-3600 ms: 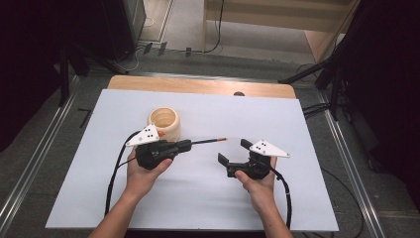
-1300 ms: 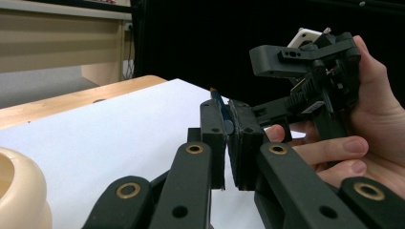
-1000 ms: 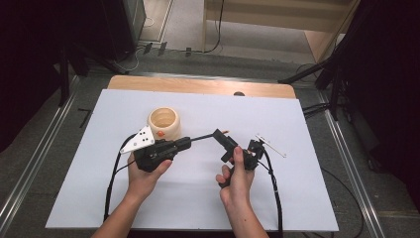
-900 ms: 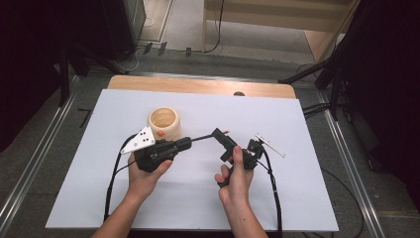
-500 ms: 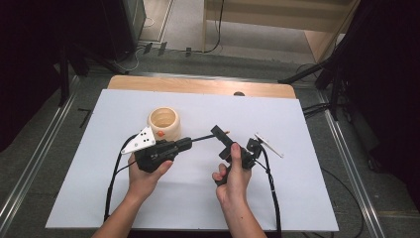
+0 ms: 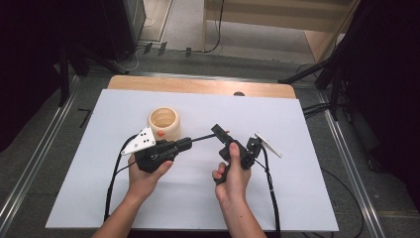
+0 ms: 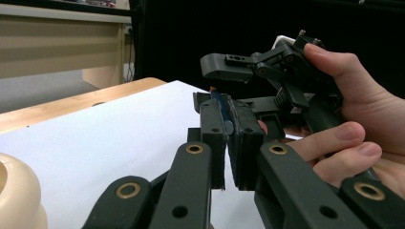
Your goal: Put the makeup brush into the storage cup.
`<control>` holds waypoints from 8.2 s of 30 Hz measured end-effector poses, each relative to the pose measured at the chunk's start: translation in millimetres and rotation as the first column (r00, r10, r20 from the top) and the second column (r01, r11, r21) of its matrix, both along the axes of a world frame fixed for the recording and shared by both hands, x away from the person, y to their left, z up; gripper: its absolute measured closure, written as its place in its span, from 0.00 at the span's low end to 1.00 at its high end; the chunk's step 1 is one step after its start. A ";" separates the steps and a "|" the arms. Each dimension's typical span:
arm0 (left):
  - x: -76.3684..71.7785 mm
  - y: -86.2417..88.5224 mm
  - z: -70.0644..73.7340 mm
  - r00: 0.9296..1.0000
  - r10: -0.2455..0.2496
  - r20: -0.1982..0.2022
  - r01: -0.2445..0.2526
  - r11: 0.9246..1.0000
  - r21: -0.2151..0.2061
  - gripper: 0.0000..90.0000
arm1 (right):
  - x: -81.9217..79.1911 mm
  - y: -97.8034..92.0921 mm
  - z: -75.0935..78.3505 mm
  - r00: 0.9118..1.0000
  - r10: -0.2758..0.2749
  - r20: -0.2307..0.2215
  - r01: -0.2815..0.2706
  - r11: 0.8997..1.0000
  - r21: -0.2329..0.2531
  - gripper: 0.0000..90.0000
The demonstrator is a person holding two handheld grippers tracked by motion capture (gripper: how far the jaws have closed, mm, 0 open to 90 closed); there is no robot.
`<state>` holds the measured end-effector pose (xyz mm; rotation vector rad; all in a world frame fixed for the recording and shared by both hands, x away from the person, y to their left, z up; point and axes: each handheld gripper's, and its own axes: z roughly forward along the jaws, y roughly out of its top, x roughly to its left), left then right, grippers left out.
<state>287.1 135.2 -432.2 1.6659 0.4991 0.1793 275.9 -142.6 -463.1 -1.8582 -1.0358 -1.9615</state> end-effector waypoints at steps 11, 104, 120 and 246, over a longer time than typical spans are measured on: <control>-0.2 0.8 -0.3 1.000 0.001 0.004 -0.001 1.000 -0.003 0.97 | 2.4 -1.0 -1.6 1.000 0.008 -0.023 -0.007 1.000 0.020 0.73; 1.1 -13.8 -8.0 0.995 -0.066 -0.076 0.071 0.995 0.067 0.56 | -8.4 -0.6 33.2 0.950 0.002 0.314 0.135 0.899 -0.416 0.94; 2.7 -17.9 -11.0 0.993 -0.062 -0.102 0.071 0.993 0.090 0.58 | -11.1 10.1 37.3 0.930 0.071 0.360 0.118 0.870 -0.479 0.94; 9.9 -8.1 -2.9 0.993 0.031 -0.113 -0.022 0.996 0.088 0.95 | -16.9 -23.8 30.6 0.863 0.293 0.412 0.117 0.678 -0.726 0.00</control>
